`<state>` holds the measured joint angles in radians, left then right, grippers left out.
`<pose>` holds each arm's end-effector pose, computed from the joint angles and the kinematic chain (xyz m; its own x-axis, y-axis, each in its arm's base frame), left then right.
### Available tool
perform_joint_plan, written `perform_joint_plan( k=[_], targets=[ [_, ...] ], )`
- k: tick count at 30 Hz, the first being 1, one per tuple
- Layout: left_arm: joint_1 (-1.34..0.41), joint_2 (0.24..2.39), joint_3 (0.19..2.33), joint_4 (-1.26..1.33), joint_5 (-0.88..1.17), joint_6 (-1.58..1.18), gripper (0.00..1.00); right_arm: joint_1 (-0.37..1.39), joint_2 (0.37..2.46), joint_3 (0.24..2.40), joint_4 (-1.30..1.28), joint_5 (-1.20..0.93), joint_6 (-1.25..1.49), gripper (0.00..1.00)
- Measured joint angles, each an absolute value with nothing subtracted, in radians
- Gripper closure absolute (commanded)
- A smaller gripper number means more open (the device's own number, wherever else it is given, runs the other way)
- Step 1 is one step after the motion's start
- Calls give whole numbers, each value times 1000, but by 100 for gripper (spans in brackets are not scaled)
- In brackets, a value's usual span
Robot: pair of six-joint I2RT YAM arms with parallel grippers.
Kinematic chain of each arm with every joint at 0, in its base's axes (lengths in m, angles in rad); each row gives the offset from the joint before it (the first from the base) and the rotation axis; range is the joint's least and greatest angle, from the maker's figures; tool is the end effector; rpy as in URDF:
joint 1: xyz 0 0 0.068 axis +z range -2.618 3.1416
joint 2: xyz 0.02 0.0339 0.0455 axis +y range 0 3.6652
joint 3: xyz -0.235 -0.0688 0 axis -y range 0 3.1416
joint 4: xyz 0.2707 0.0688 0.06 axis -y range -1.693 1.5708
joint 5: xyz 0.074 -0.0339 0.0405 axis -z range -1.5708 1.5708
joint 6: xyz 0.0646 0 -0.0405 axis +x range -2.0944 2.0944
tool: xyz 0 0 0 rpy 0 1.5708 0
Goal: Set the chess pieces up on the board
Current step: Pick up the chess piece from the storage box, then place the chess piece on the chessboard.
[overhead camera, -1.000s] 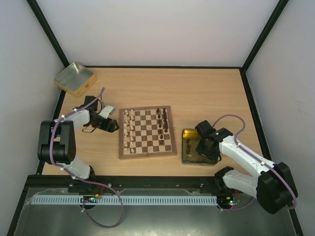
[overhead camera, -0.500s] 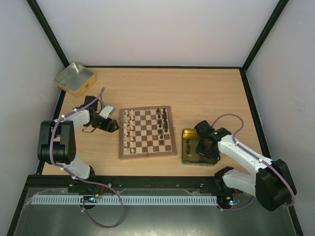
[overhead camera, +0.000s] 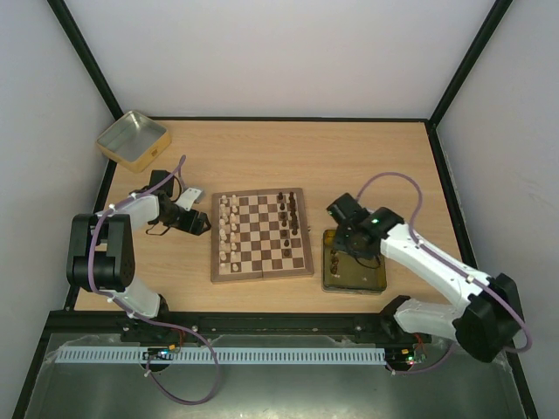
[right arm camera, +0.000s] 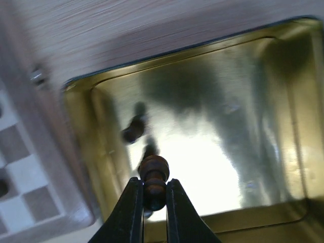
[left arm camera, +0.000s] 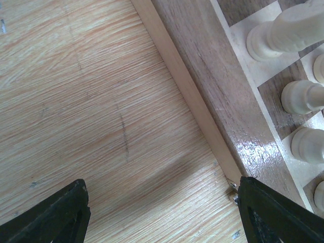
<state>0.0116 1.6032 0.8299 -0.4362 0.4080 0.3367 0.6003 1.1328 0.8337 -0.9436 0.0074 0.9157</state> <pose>0.3106 -0.0220 0.0775 -0.8400 0.2935 -0.4563 0.4313 0.8714 -0.2335 0.1994 0.1359 0.1727 -0.9223 0.3296 -0.2019 0.2765 0.9276 0.2513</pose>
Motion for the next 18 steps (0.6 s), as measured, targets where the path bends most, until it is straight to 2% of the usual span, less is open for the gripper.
perform_joint_plan(
  k=[9, 18],
  targets=[
    [12, 1603, 830, -436, 402, 337, 20, 923, 1381, 1006, -896, 7, 981, 96],
    [12, 1603, 830, -436, 400, 337, 20, 1017, 1551, 1060, -810, -43, 984, 96]
  ],
)
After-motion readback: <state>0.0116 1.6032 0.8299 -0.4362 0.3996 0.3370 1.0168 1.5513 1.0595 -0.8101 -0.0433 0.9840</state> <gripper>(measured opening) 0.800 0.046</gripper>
